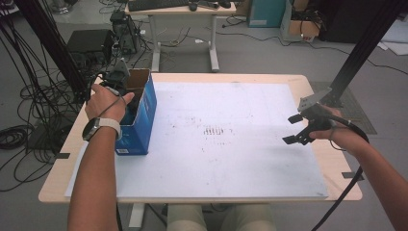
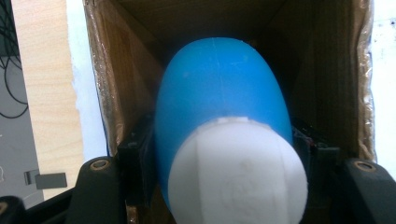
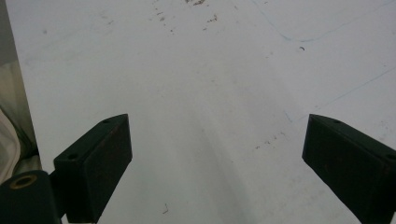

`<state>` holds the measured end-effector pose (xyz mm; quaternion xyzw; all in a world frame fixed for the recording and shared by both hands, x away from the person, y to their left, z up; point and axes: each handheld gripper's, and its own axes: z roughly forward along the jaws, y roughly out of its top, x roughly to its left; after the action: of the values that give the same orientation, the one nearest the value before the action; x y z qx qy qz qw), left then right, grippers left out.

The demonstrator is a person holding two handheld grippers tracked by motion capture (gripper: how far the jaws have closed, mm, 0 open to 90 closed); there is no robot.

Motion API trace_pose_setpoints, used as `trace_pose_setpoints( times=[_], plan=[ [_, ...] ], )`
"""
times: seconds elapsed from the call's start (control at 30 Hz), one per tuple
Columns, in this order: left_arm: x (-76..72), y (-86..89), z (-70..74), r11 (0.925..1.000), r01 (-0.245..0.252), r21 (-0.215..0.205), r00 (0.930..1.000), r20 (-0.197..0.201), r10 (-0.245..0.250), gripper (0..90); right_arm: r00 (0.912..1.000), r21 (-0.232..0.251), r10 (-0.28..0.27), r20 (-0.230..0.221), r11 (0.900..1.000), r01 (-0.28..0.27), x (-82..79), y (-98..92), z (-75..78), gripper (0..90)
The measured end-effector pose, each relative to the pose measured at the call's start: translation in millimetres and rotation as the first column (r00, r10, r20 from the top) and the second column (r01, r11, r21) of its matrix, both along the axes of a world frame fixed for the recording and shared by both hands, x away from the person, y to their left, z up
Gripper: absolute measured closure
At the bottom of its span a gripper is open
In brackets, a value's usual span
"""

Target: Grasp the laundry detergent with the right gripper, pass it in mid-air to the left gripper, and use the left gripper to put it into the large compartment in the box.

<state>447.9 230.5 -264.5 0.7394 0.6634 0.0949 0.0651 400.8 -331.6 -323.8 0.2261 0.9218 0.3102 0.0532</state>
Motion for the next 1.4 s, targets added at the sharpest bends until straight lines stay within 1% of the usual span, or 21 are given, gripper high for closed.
trace_pose_setpoints(
  times=[0.03,0.07,0.1,0.23,0.27,0.63,0.67,0.73,0.83,0.9,0.93,0.97,1.03,1.07,1.1,1.17,1.2,1.27,1.3,1.33,1.4],
  plan=[
    [-0.1,-0.2,-0.2,1.0000,-0.002,-0.001,1.0000,0.003,0.002,37.0,1.0000,0.006,-0.003,0.000,1.000,0.003,-0.2,0.3,-0.5,8.3],
    [0.0,-0.3,0.0,1.0000,-0.003,-0.002,1.0000,0.001,0.003,37.0,1.0000,-0.014,0.003,-0.003,1.000,-0.003,0.1,-0.3,0.9,8.3],
    [-0.2,-0.6,-0.5,1.0000,-0.007,-0.003,0.9999,0.007,0.007,37.0,1.0000,-0.010,0.004,-0.001,1.000,-0.004,0.1,-0.2,0.6,8.3],
    [-0.3,0.0,-0.2,1.0000,-0.002,-0.001,1.0000,0.005,0.002,37.0,1.0000,-0.009,0.002,-0.004,1.000,-0.002,-0.1,-0.2,0.5,8.3],
    [-0.3,0.0,-0.2,1.0000,-0.002,-0.005,1.0000,0.005,0.002,37.0,1.0000,0.012,-0.005,-0.001,1.000,0.005,-0.5,0.2,-1.1,8.3],
    [-0.3,-0.1,-0.5,1.0000,-0.002,-0.001,1.0000,0.007,0.002,36.9,1.0000,0.013,-0.007,-0.003,1.000,0.007,-0.9,-0.8,-2.1,8.3],
    [-0.2,-0.1,0.0,1.0000,0.001,-0.002,1.0000,0.001,-0.001,36.9,1.0000,0.006,-0.005,-0.003,1.000,0.005,-0.7,-1.0,-2.0,8.3],
    [-0.1,-0.3,-0.6,1.0000,-0.004,-0.002,1.0000,0.007,0.004,36.9,1.0000,0.012,-0.006,-0.003,1.000,0.006,-0.9,-0.8,-2.8,8.3],
    [0.2,1.2,0.0,1.0000,0.007,-0.001,1.0000,0.001,-0.007,36.9,1.0000,0.013,-0.005,-0.004,1.000,0.005,-0.9,-0.7,-3.4,8.3],
    [0.2,0.9,0.1,1.0000,0.000,-0.006,1.0000,-0.001,0.000,36.9,1.0000,0.013,-0.005,-0.004,1.000,0.005,-1.0,-0.6,-3.7,8.3],
    [0.2,1.3,0.0,1.0000,0.002,-0.004,1.0000,0.001,-0.002,36.9,1.0000,0.008,-0.002,-0.005,1.000,0.002,-0.9,-0.6,-3.5,8.3],
    [0.0,1.1,-0.2,1.0000,-0.004,-0.007,1.0000,0.005,0.004,36.9,0.9999,-0.014,0.004,-0.011,1.000,-0.004,-0.7,-1.0,-2.0,8.3],
    [-0.4,1.6,-0.8,1.0000,-0.003,-0.008,0.9999,0.013,0.003,36.9,0.9999,-0.010,0.001,-0.010,1.000,-0.001,-0.9,-1.0,-2.7,8.3],
    [-0.7,1.8,-0.8,1.0000,-0.003,-0.009,0.9999,0.014,0.003,36.8,0.9999,-0.008,0.010,-0.004,1.000,-0.010,-0.2,-0.9,-3.1,8.3],
    [-0.9,2.1,-0.6,0.9999,-0.004,-0.014,0.9999,0.014,0.004,36.8,0.9993,-0.001,0.035,0.015,0.999,-0.035,2.0,-1.2,-4.0,8.3],
    [-1.1,3.2,-0.5,0.9999,0.004,-0.010,0.9999,0.015,-0.003,36.8,0.9992,0.000,0.036,0.018,0.999,-0.036,2.2,-1.2,-4.1,8.3],
    [-1.2,3.4,-0.8,0.9998,0.000,-0.019,0.9999,0.017,0.000,36.5,0.9992,0.007,0.035,0.020,0.999,-0.035,2.2,-1.1,-4.5,8.3],
    [-0.8,3.5,-1.8,0.9995,-0.007,-0.031,0.9998,0.016,0.008,31.0,0.9990,-0.002,0.041,0.018,0.999,-0.040,2.4,-0.5,-4.5,8.3],
    [-0.6,3.2,-1.9,0.9995,-0.007,-0.032,0.9999,0.013,0.007,29.3,0.9993,0.003,0.034,0.015,0.999,-0.034,1.7,-0.1,-4.8,8.3],
    [-0.6,3.0,-2.1,0.9995,-0.007,-0.032,0.9998,0.016,0.008,29.0,0.9993,0.021,0.032,0.021,0.999,-0.033,1.5,0.5,-6.2,8.3],
    [0.1,2.5,-2.0,0.9995,-0.007,-0.032,0.9999,0.009,0.008,27.8,0.9994,0.020,0.030,0.020,0.999,-0.030,1.1,0.4,-6.1,8.3]
  ],
)
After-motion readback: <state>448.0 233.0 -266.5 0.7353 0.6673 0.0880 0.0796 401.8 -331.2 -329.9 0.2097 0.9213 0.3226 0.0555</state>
